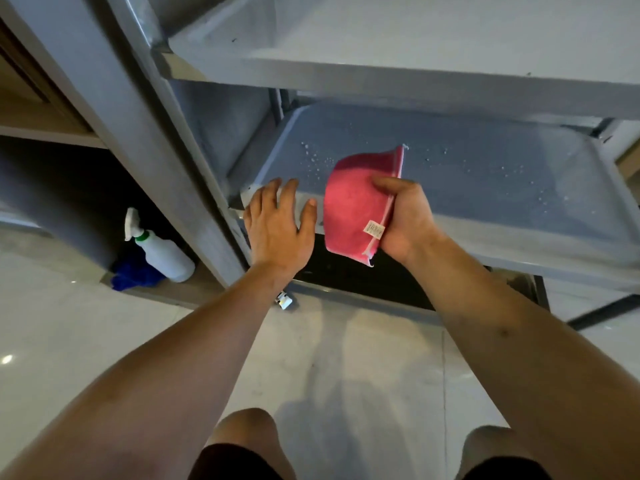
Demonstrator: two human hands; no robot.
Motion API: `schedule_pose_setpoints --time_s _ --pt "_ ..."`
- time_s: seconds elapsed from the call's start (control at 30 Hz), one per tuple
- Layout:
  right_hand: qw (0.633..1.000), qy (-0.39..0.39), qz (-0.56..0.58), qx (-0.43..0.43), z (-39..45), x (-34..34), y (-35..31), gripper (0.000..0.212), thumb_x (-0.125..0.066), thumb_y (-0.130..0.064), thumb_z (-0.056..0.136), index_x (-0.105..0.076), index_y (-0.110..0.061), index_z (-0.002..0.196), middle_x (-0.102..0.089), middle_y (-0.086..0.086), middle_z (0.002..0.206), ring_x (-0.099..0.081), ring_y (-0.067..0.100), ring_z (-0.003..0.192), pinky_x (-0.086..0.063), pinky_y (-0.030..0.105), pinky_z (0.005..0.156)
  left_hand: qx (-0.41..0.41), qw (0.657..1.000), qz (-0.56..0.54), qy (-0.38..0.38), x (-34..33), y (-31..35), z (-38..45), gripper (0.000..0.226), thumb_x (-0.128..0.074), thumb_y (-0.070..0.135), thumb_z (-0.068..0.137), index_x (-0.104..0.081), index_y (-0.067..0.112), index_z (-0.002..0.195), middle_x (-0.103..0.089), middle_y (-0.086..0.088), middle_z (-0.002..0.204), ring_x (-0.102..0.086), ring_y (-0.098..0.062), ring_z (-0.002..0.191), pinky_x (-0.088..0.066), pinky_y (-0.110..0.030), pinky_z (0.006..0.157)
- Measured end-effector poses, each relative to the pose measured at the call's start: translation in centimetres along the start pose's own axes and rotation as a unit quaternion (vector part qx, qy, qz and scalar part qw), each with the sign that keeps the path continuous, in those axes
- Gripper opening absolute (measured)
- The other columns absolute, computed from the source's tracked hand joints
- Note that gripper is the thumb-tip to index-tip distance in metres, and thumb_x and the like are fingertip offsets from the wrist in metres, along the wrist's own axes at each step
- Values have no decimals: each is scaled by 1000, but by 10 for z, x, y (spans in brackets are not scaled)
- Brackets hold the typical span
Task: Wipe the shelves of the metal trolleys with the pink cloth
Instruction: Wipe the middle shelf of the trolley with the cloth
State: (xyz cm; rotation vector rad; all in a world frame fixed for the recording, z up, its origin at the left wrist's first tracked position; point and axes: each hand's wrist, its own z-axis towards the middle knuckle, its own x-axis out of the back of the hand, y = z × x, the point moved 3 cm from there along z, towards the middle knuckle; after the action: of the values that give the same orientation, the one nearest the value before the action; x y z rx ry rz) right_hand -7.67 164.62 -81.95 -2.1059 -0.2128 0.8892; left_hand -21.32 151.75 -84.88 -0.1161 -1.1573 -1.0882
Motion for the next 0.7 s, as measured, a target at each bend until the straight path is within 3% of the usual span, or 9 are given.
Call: schedule_pose_setpoints --time_s 0.13,0.23,0.33,0.43,0.5,0.57,0.6,0.67,0.7 --pt "999 -4 -42 16 13 -20 -6 27 -53 -27 99 -63 -15 121 -78 11 105 -76 31 93 -58 49 84 1 1000 -8 15 1 -18 0 52 -36 55 97 -50 26 138 -49 -6 145 -41 -29 136 -37 -52 110" --pt "995 9 -90 31 23 -44 -12 24 -51 -25 99 -66 -14 115 -78 11 101 -76 30 91 -58 47 87 17 999 -29 25 14 -39 -5 51 -36 53 98 -51 24 137 -50 -5 143 -43 -27 133 -39 -49 108" --pt "990 39 -133 30 24 -68 -16 18 -52 -21 98 -64 -15 110 -78 9 89 -76 27 79 -60 41 76 46 998 -30 21 35 -57 -10 52 -34 53 97 -50 24 136 -51 -2 141 -44 -24 129 -41 -45 105" --pt "976 77 -202 35 20 -85 -15 17 -55 -18 97 -61 -15 112 -77 12 96 -75 29 83 -62 43 77 82 994 -52 42 59 -67 -8 53 -33 55 97 -52 23 134 -52 -3 139 -46 -23 127 -38 -39 104" --pt "962 95 -246 63 21 -90 -15 20 -58 -15 95 -60 -11 115 -74 14 98 -73 28 78 -62 39 68 86 992 -70 52 68 -71 2 51 -39 53 98 -52 20 135 -52 -6 138 -47 -24 126 -38 -36 102" --pt "937 104 -316 102 26 -95 -16 14 -58 -14 94 -62 -12 108 -73 15 99 -72 29 78 -61 38 63 97 989 -87 66 72 -76 16 48 -49 48 99 -49 19 137 -52 -7 138 -47 -23 126 -39 -32 100" --pt "918 114 -360 124 29 -98 -17 13 -58 -14 93 -63 -12 105 -73 16 102 -72 30 83 -61 41 69 116 985 -102 76 71 -80 23 49 -54 45 98 -47 18 140 -51 -7 139 -48 -22 126 -39 -30 98" --pt "855 144 -469 167 36 -101 -20 18 -55 -16 93 -65 -16 108 -73 12 100 -70 31 90 -60 45 83 163 970 -151 93 67 -85 36 56 -60 40 97 -42 17 144 -52 -7 140 -51 -21 126 -38 -25 93" --pt "809 153 -532 198 38 -102 -19 16 -53 -20 95 -65 -20 106 -72 9 94 -70 31 88 -60 45 83 180 963 -176 96 63 -88 41 60 -63 38 96 -39 16 147 -53 -7 140 -54 -21 125 -38 -23 91"
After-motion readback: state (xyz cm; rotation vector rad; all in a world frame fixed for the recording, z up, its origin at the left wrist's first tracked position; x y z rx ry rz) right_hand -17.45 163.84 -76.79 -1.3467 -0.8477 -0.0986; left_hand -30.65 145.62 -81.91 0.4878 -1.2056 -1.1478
